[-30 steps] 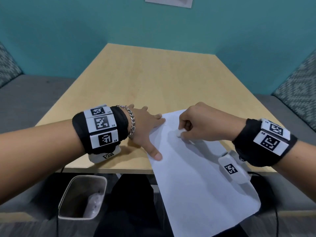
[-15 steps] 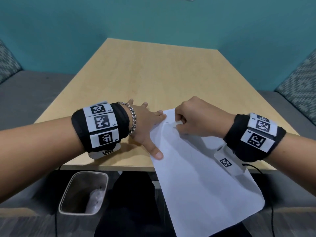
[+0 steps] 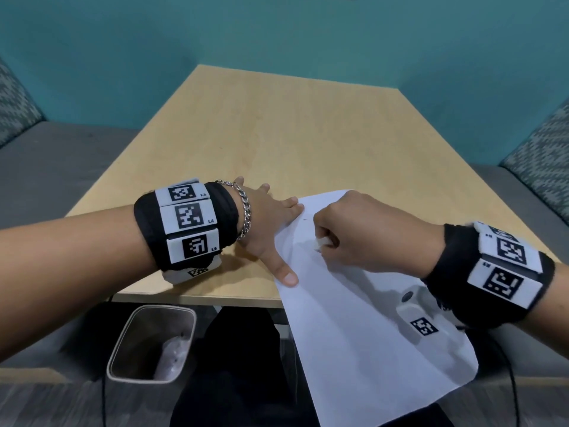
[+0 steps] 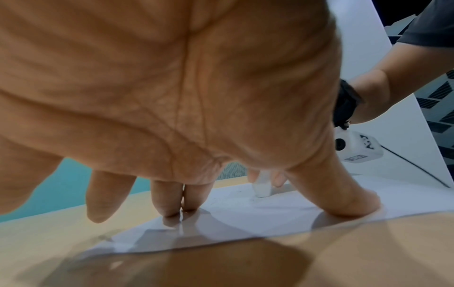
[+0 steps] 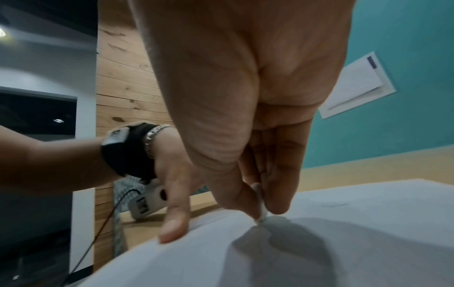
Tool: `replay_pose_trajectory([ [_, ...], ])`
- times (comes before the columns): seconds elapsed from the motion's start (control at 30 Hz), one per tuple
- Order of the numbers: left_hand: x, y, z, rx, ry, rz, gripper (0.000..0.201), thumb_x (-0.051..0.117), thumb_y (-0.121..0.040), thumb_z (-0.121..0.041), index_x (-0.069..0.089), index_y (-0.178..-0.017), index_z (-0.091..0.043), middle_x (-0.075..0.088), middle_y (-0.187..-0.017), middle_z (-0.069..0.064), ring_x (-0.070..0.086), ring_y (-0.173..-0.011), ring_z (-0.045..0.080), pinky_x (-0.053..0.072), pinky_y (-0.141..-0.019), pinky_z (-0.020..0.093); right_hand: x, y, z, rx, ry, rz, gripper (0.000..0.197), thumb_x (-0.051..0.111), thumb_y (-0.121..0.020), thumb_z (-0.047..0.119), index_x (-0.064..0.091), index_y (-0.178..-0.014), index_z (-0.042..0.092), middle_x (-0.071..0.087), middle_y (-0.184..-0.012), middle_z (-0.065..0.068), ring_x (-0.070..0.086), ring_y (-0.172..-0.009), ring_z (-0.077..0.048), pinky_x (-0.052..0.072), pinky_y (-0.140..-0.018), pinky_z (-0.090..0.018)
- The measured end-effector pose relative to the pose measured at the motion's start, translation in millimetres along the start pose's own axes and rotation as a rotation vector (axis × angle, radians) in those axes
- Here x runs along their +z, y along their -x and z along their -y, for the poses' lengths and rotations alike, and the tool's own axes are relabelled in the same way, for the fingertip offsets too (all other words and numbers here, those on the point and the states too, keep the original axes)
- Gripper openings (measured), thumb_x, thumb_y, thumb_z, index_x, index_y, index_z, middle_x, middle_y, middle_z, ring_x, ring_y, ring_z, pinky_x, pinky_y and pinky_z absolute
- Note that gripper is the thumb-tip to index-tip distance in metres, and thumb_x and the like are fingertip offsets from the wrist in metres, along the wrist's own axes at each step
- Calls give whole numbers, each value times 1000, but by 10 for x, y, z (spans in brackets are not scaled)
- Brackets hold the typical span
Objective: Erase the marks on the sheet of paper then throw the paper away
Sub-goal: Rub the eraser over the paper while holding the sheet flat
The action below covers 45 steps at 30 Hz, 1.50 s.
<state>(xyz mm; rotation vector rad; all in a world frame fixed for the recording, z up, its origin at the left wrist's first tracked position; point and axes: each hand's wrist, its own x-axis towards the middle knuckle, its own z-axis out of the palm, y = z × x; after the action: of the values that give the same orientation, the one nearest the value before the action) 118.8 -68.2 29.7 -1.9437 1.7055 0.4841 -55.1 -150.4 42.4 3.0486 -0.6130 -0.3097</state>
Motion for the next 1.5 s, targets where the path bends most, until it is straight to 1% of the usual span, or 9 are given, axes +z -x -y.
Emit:
replay_pose_trajectory([
  [0.3,43,-37,50,18,19,-8,150,53,-52,-107,-22,-163,-39,-18,-171,-25,-6,-162,37,0,-119,78,-29,-43,138,-25,36,-18,17,57,-94,20,66,-90,7,66,-80,-9,61,-78,-32,57,-80,-45],
  [0.43,22,-35,27,8,16,1,148,53,-56,-105,-22,-163,-37,-18,-172,-24,-7,-162,37,1,-120,77,-69,-157,-26,61,-38,-71,19,64,-89,20,69,-90,2,68,-83,-14,68,-79,-38,58,-66,-45],
  [0.6,48,-54,58,24,30,-16,150,54,-51,-107,-21,-163,-41,-16,-172,-25,-5,-162,36,-1,-120,78,-55,-92,161,-52,33,-7,14,60,-95,23,64,-89,10,51,-71,3,58,-76,-28,51,-71,-38],
  [0.77,31,-48,32,10,8,6,149,53,-55,-105,-22,-163,-37,-19,-171,-24,-6,-162,37,2,-120,78,-98,-203,-82,22,-18,-57,13,67,-88,23,66,-82,12,62,-74,-3,66,-75,-31,58,-64,-43],
  [0.93,45,-36,55,18,40,-4,148,57,-53,-105,-20,-162,-43,-17,-172,-25,-5,-162,37,2,-119,78,-66,-105,137,-76,-41,10,18,65,-90,23,50,-79,24,53,-70,7,47,-61,-7,41,-61,-31],
  [1.13,20,-19,18,1,9,14,146,54,-58,-104,-22,-164,-36,-19,-171,-24,-4,-162,38,5,-121,76,-31,-220,-113,67,-125,-84,10,67,-85,24,67,-83,14,63,-76,-1,66,-77,-30,59,-69,-43],
  [1.27,35,-30,37,15,23,9,148,55,-54,-105,-22,-163,-39,-17,-171,-25,-3,-162,38,3,-121,76,-17,-114,-10,-26,-175,-23,12,68,-88,25,75,-95,17,69,-81,6,63,-79,-14,55,-72,-32],
  [1.4,-16,17,27,26,21,21,146,57,-61,-101,-21,-164,-34,-18,-172,-23,-5,-163,33,2,-123,72,-225,-107,-429,83,-265,-97,12,73,-92,28,76,-102,24,73,-72,11,66,-67,-1,49,-62,-20],
  [1.5,-49,39,73,81,-15,2,140,60,-68,-95,-19,-165,-32,-18,-173,-18,-11,-162,30,0,-125,69,-246,22,-687,175,-385,-57,7,74,-93,27,74,-100,28,78,-69,7,70,-64,-3,54,-65,-26],
])
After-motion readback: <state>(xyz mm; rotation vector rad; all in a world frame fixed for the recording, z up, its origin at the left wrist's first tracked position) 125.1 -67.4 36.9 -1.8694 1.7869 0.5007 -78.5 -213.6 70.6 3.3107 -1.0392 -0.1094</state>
